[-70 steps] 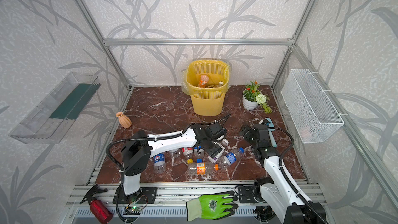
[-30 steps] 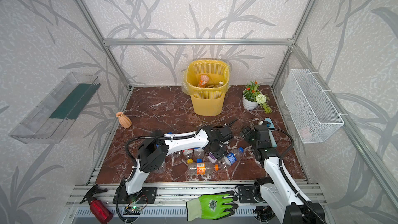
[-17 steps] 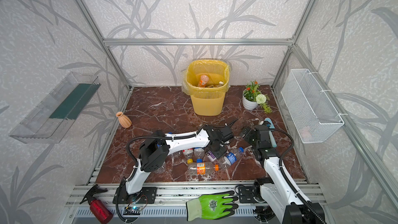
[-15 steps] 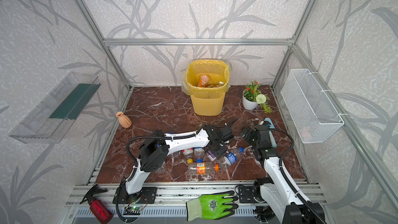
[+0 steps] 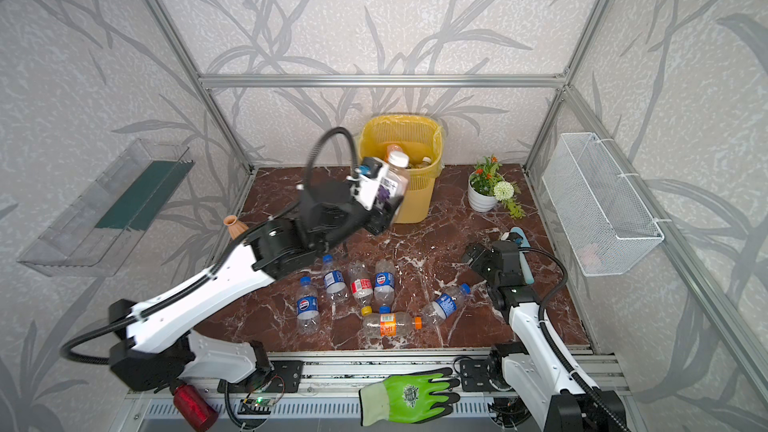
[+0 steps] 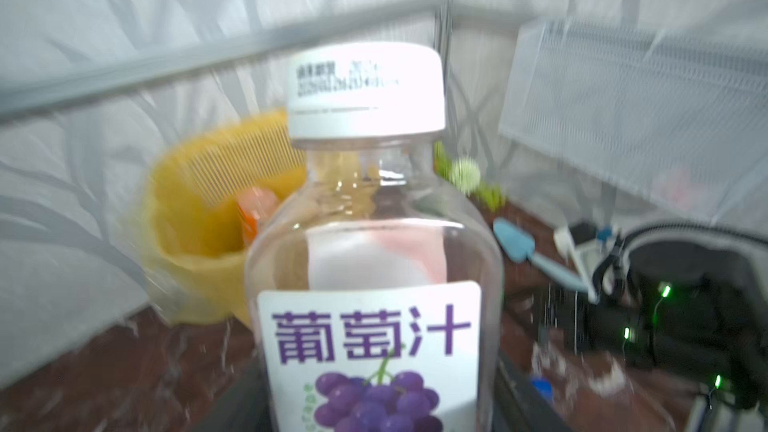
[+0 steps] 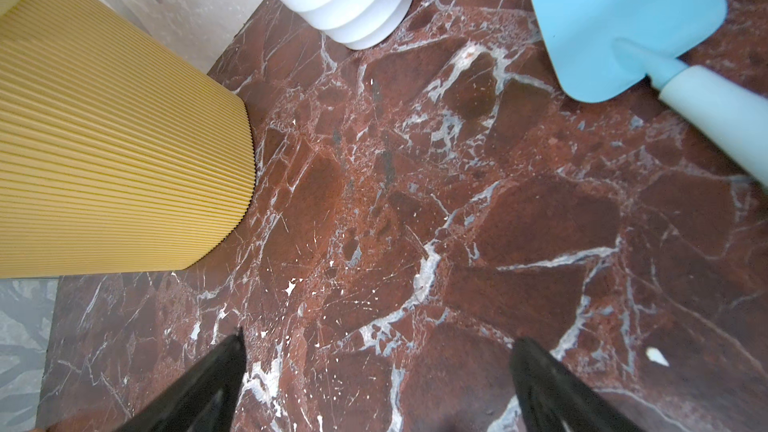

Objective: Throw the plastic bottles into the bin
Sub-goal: 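Lift the grape-juice bottle with the left gripper and release it over the bin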

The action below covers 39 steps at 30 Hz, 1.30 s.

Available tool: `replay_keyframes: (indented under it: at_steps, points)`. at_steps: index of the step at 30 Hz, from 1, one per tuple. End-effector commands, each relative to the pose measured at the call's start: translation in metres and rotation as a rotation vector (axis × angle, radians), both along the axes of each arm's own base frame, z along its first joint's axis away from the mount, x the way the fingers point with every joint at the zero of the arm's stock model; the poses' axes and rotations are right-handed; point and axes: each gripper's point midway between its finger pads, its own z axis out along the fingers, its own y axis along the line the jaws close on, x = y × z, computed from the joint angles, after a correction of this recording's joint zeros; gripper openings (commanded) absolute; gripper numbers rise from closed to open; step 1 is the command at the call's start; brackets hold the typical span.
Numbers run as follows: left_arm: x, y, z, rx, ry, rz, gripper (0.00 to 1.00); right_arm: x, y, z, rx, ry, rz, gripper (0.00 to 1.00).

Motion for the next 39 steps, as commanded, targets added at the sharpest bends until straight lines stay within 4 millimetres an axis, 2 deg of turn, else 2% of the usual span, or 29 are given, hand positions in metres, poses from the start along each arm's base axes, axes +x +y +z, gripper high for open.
replay_keyframes:
  at_steps: [1, 3, 4, 7, 11, 13, 15, 16, 17, 18, 22, 27, 32, 39]
  points:
    - [-0.003, 0.021, 0.056, -0.082, -0.334, 0.05, 0.51, 0.004, 0.002, 0.002, 0.006, -0.021, 0.011, 0.99]
    - [-0.001, 0.034, 0.078, -0.147, -0.408, 0.063, 0.51, 0.005, 0.002, 0.003, 0.006, -0.024, 0.014, 0.99]
    - [0.007, 0.036, 0.082, -0.16, -0.404, 0.06, 0.51, 0.005, 0.002, 0.004, 0.004, -0.027, 0.016, 0.99]
    - [0.048, 0.029, 0.079, -0.171, -0.311, 0.087, 0.51, 0.005, 0.002, 0.007, -0.001, -0.03, 0.019, 0.99]
    - [0.12, -0.007, 0.043, -0.088, -0.157, 0.091, 0.6, 0.003, 0.005, 0.009, 0.01, -0.03, 0.03, 0.99]
    - [0.158, -0.022, 0.01, -0.004, -0.02, 0.119, 0.72, 0.001, 0.006, 0.009, 0.014, -0.027, 0.034, 0.99]
    - [0.177, -0.025, -0.002, 0.047, 0.04, 0.165, 0.78, -0.001, 0.005, 0.012, 0.012, -0.03, 0.032, 0.99]
    - [0.182, -0.023, -0.001, 0.049, 0.04, 0.189, 0.84, -0.002, 0.004, 0.015, 0.009, -0.032, 0.031, 0.99]
    - [0.183, -0.023, 0.003, 0.038, 0.028, 0.196, 0.89, -0.003, 0.003, 0.017, 0.004, -0.037, 0.028, 0.99]
    - [0.182, -0.022, 0.01, 0.02, 0.005, 0.198, 0.98, -0.005, 0.002, 0.018, -0.001, -0.039, 0.024, 0.99]
    - [0.167, -0.011, 0.042, -0.066, -0.096, 0.187, 0.99, -0.011, 0.0, 0.019, -0.006, -0.027, 0.016, 0.99]
    - [0.132, 0.0, 0.057, -0.11, -0.153, 0.108, 0.99, -0.025, -0.001, 0.009, 0.02, 0.041, -0.007, 0.99]
    - [0.108, 0.017, 0.044, -0.127, -0.141, 0.09, 0.99, -0.046, 0.004, -0.001, 0.075, 0.147, -0.017, 0.99]
    - [0.083, 0.055, -0.01, -0.084, -0.07, 0.17, 0.99, -0.081, 0.018, -0.002, 0.152, 0.286, 0.007, 0.99]
